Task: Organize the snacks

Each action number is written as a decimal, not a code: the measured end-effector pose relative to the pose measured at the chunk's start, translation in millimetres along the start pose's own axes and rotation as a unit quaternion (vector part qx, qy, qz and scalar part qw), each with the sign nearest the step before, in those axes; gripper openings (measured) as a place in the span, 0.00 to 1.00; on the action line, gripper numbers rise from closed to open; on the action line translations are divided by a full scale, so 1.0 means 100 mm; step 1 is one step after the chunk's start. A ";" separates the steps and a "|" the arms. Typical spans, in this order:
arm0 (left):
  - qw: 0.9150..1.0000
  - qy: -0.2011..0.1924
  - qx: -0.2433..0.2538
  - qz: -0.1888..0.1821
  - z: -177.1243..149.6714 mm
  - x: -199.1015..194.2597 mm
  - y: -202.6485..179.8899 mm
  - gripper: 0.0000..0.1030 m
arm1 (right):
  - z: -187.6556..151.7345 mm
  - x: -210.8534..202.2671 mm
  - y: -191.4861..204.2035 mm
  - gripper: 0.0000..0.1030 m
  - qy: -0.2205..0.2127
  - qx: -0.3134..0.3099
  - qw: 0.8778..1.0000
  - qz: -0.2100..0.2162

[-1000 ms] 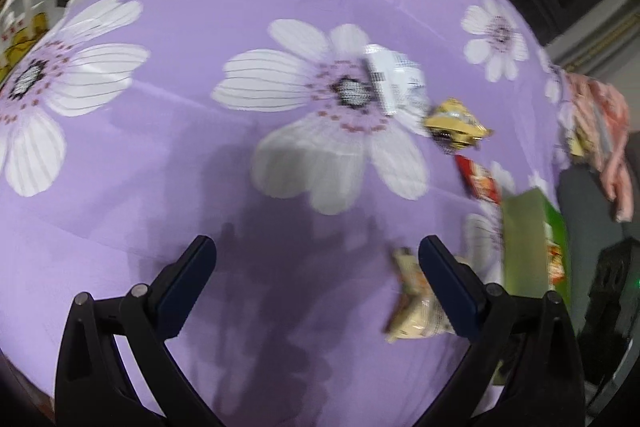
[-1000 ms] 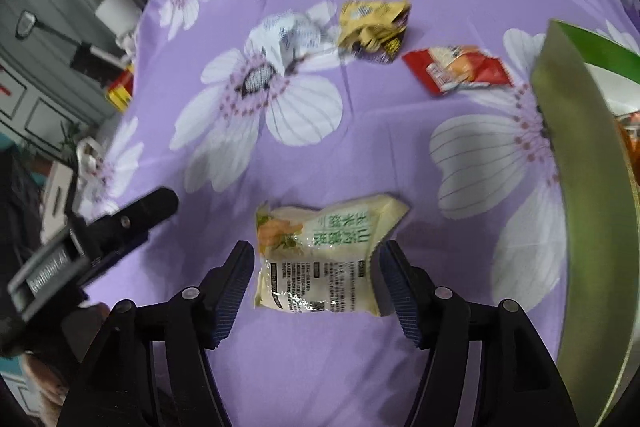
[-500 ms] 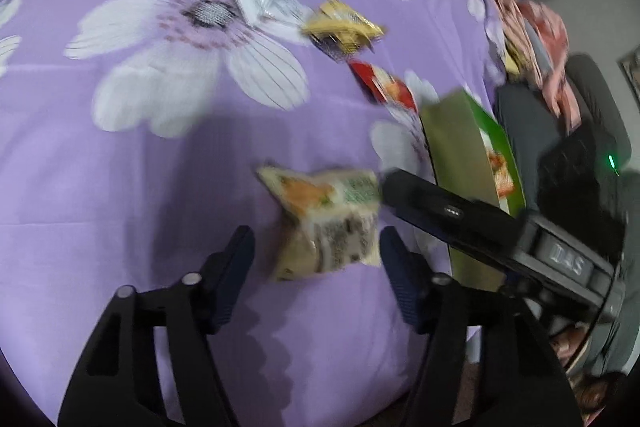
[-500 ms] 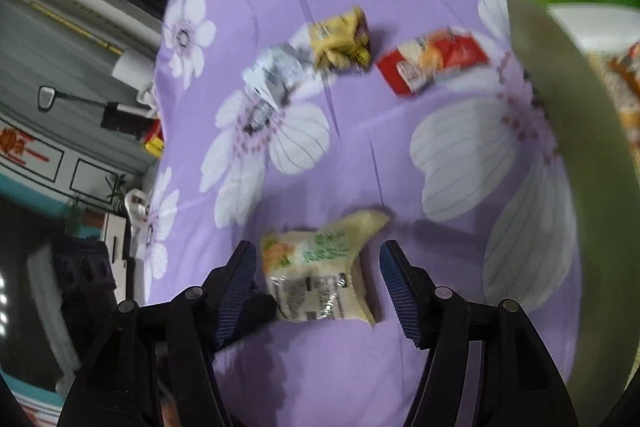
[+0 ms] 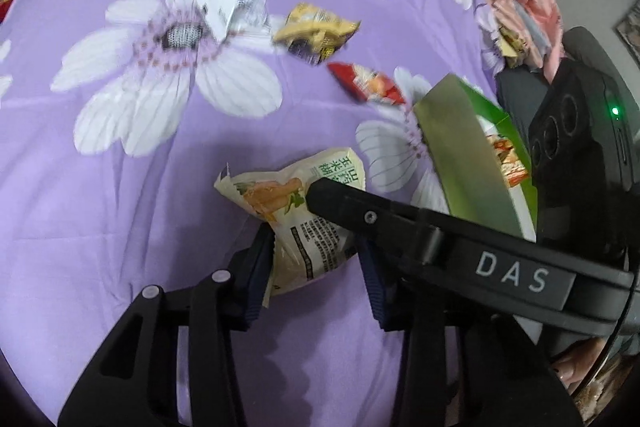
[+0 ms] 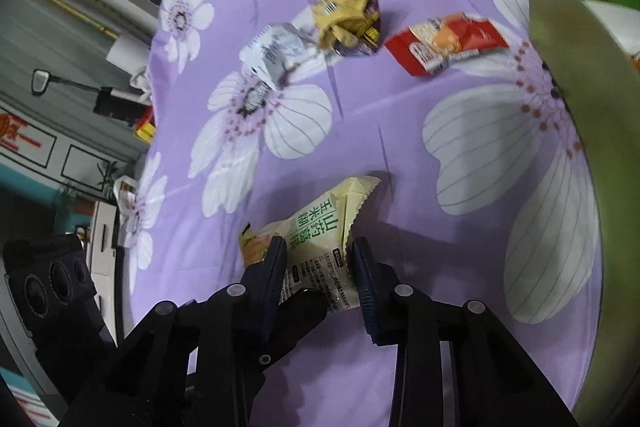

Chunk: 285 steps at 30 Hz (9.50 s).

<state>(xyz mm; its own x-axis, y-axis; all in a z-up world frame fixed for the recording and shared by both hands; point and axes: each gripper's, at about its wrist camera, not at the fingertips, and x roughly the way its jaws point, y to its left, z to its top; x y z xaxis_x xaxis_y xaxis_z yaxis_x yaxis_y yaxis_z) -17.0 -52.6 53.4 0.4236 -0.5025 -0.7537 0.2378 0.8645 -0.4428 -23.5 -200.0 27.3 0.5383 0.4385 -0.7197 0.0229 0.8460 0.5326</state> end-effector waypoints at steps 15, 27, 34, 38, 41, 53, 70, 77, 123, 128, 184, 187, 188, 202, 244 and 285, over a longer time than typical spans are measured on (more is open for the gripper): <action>0.973 -0.188 0.128 -0.026 0.04 -0.68 -0.97 0.39 | -0.04 -1.31 0.22 0.36 -0.201 -0.066 0.977 0.015; 0.961 -0.165 0.211 -0.063 0.00 -0.38 -1.80 0.40 | -0.09 -1.99 -0.45 0.36 -0.266 0.007 0.964 -0.015; 0.959 -0.133 0.244 -0.064 -0.04 -0.15 -2.13 0.40 | -0.09 -2.11 -0.78 0.36 -0.271 0.050 0.960 -0.040; 0.962 -0.102 0.246 -0.067 -0.05 0.03 -2.22 0.40 | -0.10 -2.11 -0.98 0.36 -0.261 0.080 0.961 -0.052; 0.963 -0.085 0.247 -0.071 -0.06 0.14 -2.27 0.41 | -0.10 -2.10 -1.11 0.36 -0.250 0.098 0.962 -0.061; 0.968 0.016 0.232 -0.100 -0.09 0.61 -2.37 0.41 | -0.09 -1.97 -1.52 0.36 -0.208 0.162 0.960 -0.095; 0.974 0.065 0.193 -0.102 -0.11 0.72 -2.29 0.44 | -0.10 -1.97 -1.71 0.45 -0.205 0.211 0.948 -0.124; 0.980 0.023 0.183 -0.077 -0.09 0.40 -2.06 0.50 | -0.08 -2.08 -1.60 0.55 -0.241 0.209 0.936 -0.145; 0.977 -0.127 -0.082 0.151 0.52 -0.59 0.77 0.90 | 1.05 -0.33 0.31 0.80 -0.098 -0.036 0.985 -0.137; 0.970 -0.140 -0.111 0.164 0.53 -0.66 0.98 0.90 | 1.34 0.14 0.02 0.80 -0.025 -0.052 0.979 -0.197; 0.997 -0.011 0.027 0.071 0.20 0.34 0.20 0.51 | 0.33 0.26 -0.10 0.44 -0.004 0.000 0.999 -0.046; 0.999 -0.010 0.017 0.045 0.21 0.37 0.17 0.40 | 0.32 0.25 -0.11 0.41 -0.006 0.001 0.999 -0.049; 0.999 -0.013 0.013 0.043 0.21 0.38 0.17 0.40 | 0.31 0.25 -0.11 0.41 -0.006 0.001 0.999 -0.049; 0.993 -0.090 0.072 0.031 0.38 -0.04 -0.42 0.39 | 0.33 -0.58 0.11 0.41 -0.114 -0.041 0.991 -0.057; 0.973 0.048 0.215 -0.065 0.29 0.99 -2.16 0.41 | 0.16 -1.75 -1.77 0.41 -0.191 0.231 0.947 -0.116; 0.978 -0.112 -0.100 0.147 0.34 -0.75 0.83 0.93 | 0.70 -0.63 0.27 0.84 -0.139 -0.040 0.989 -0.043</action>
<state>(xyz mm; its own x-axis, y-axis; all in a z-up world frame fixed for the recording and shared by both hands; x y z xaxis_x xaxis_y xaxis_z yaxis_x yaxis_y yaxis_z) 0.9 56.7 89.7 0.6338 -0.1982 -0.7476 -0.0894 0.9414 -0.3253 2.3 -226.5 118.3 0.7484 0.2720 -0.6049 0.0190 0.9029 0.4294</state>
